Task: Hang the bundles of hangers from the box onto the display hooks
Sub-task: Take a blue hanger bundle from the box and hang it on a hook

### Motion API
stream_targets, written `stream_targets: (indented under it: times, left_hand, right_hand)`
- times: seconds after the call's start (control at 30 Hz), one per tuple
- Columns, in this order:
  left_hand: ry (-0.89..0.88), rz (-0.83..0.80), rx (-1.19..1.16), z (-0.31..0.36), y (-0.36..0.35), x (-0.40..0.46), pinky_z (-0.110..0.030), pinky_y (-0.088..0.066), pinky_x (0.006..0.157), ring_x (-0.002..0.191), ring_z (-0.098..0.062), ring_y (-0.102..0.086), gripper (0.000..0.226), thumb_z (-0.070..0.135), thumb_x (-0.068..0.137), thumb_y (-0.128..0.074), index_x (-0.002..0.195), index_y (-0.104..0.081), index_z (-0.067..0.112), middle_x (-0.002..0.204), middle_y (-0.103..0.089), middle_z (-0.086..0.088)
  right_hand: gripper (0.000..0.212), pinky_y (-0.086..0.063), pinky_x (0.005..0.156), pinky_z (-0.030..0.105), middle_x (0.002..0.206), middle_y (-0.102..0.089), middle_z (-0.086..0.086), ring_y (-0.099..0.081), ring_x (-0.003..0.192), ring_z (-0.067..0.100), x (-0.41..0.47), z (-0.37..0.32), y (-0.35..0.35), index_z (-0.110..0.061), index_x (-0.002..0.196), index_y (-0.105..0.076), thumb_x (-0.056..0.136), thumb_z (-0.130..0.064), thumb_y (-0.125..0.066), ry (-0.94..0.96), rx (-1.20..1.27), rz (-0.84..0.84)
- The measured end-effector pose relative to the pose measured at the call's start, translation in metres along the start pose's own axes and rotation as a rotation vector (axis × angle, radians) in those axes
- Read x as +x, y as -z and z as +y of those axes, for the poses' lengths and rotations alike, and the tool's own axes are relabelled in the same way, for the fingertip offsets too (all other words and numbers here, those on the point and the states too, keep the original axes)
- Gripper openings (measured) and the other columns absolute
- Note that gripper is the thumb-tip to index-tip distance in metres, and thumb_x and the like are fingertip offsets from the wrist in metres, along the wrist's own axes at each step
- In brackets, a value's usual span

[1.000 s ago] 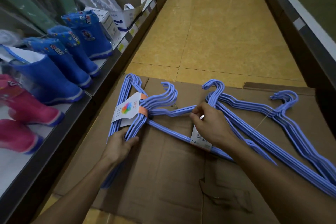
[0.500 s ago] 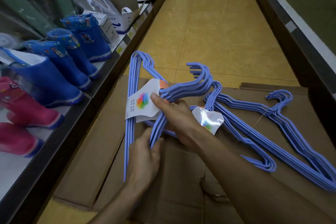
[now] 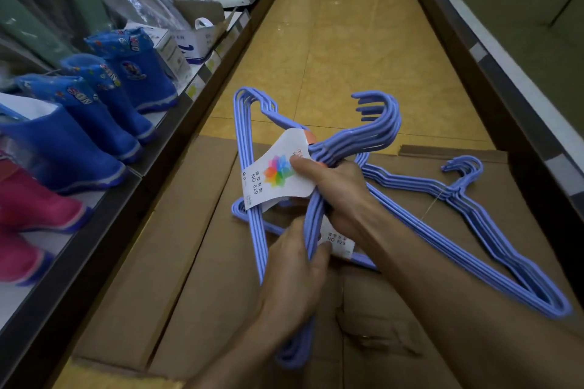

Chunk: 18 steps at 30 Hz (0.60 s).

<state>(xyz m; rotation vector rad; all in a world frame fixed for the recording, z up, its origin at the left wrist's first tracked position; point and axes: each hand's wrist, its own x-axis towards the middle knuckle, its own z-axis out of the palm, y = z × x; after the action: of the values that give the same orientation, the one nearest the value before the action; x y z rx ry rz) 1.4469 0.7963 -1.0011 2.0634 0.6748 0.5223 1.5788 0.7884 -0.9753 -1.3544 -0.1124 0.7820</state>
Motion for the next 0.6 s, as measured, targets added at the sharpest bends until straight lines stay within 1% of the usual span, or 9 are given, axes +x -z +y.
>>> stream_targets:
  times: [0.07, 0.13, 0.23, 0.3, 0.37, 0.4, 0.43, 0.53, 0.6]
  left_hand:
    - [-0.060, -0.055, -0.016, 0.001, 0.001, 0.002, -0.006, -0.043, 0.077, 0.093, -0.003, -0.061, 0.039, 0.028, 0.089, -0.066, 0.127, -0.057, 0.022, 0.102, -0.063, 0.013]
    - [-0.150, -0.017, -0.045, 0.003, 0.008, 0.003, -0.006, -0.046, 0.079, 0.095, 0.004, -0.062, 0.043, 0.035, 0.086, -0.066, 0.125, -0.061, 0.017, 0.106, -0.067, 0.009]
    - [-0.162, 0.151, -0.073, 0.000, 0.027, 0.016, -0.008, -0.046, 0.070, 0.086, 0.000, -0.063, 0.019, 0.029, 0.091, -0.062, 0.107, -0.068, 0.019, 0.095, -0.069, 0.012]
    - [0.014, 0.239, -0.131, -0.015, 0.039, 0.037, -0.012, -0.047, 0.069, 0.084, -0.005, -0.063, 0.010, 0.030, 0.093, -0.061, 0.100, -0.065, 0.025, 0.093, -0.067, 0.011]
    - [0.204, 0.329, -0.207, -0.029, 0.046, 0.061, -0.031, -0.055, 0.072, 0.081, -0.017, -0.065, 0.019, 0.042, 0.088, -0.060, 0.099, -0.061, 0.027, 0.093, -0.066, 0.004]
    - [0.296, 0.356, -0.271, -0.035, 0.048, 0.073, -0.037, -0.057, 0.068, 0.077, -0.021, -0.066, 0.024, 0.043, 0.087, -0.060, 0.103, -0.058, 0.025, 0.096, -0.066, -0.001]
    - [0.382, 0.365, -0.338, -0.038, 0.048, 0.082, -0.036, -0.058, 0.061, 0.074, -0.021, -0.066, 0.031, 0.041, 0.089, -0.060, 0.111, -0.056, 0.020, 0.101, -0.064, -0.004]
    - [0.576, 0.302, -0.457, -0.046, 0.050, 0.104, -0.037, -0.060, 0.056, 0.078, -0.023, -0.071, 0.057, 0.040, 0.091, -0.062, 0.135, -0.043, 0.009, 0.118, -0.057, -0.007]
    - [0.666, 0.219, -0.545, -0.049, 0.048, 0.110, -0.043, -0.061, 0.059, 0.077, -0.028, -0.073, 0.061, 0.042, 0.089, -0.064, 0.134, -0.044, 0.006, 0.123, -0.055, -0.011]
  right_hand:
    - [0.029, -0.059, 0.080, 0.053, 0.097, -0.075, 0.019, -0.073, 0.086, 0.036, 0.003, -0.007, 0.014, 0.002, 0.105, -0.069, 0.081, -0.012, -0.078, -0.019, -0.004, -0.032]
    - [0.027, -0.059, 0.081, 0.050, 0.098, -0.074, 0.020, -0.073, 0.089, 0.035, 0.007, -0.015, 0.028, 0.002, 0.105, -0.068, 0.083, -0.010, -0.076, -0.028, -0.020, -0.068]
    - [0.026, -0.061, 0.077, 0.044, 0.100, -0.074, 0.019, -0.073, 0.090, 0.033, 0.011, -0.027, 0.048, 0.001, 0.107, -0.067, 0.085, -0.010, -0.073, -0.028, -0.095, -0.118]
    - [0.030, -0.061, 0.078, 0.042, 0.100, -0.075, 0.018, -0.072, 0.092, 0.033, 0.016, -0.033, 0.060, 0.002, 0.110, -0.066, 0.084, -0.012, -0.074, -0.024, -0.176, -0.139]
    - [0.033, -0.061, 0.078, 0.041, 0.100, -0.075, 0.017, -0.073, 0.092, 0.033, 0.023, -0.036, 0.071, 0.001, 0.112, -0.065, 0.084, -0.014, -0.074, -0.028, -0.230, -0.161]
    - [0.034, -0.061, 0.079, 0.042, 0.100, -0.075, 0.016, -0.073, 0.092, 0.033, 0.026, -0.038, 0.075, -0.001, 0.113, -0.064, 0.084, -0.016, -0.074, -0.037, -0.243, -0.178]
    - [0.035, -0.060, 0.081, 0.043, 0.101, -0.075, 0.016, -0.072, 0.093, 0.033, 0.030, -0.038, 0.080, -0.002, 0.114, -0.063, 0.084, -0.017, -0.074, -0.048, -0.255, -0.194]
    - [0.041, -0.059, 0.084, 0.047, 0.103, -0.075, 0.015, -0.072, 0.096, 0.032, 0.039, -0.042, 0.092, -0.006, 0.115, -0.063, 0.079, -0.023, -0.075, -0.099, -0.294, -0.247]
    - [0.047, -0.061, 0.076, 0.041, 0.103, -0.075, 0.015, -0.073, 0.094, 0.030, 0.045, -0.044, 0.099, -0.005, 0.115, -0.063, 0.074, -0.026, -0.074, -0.136, -0.309, -0.292]
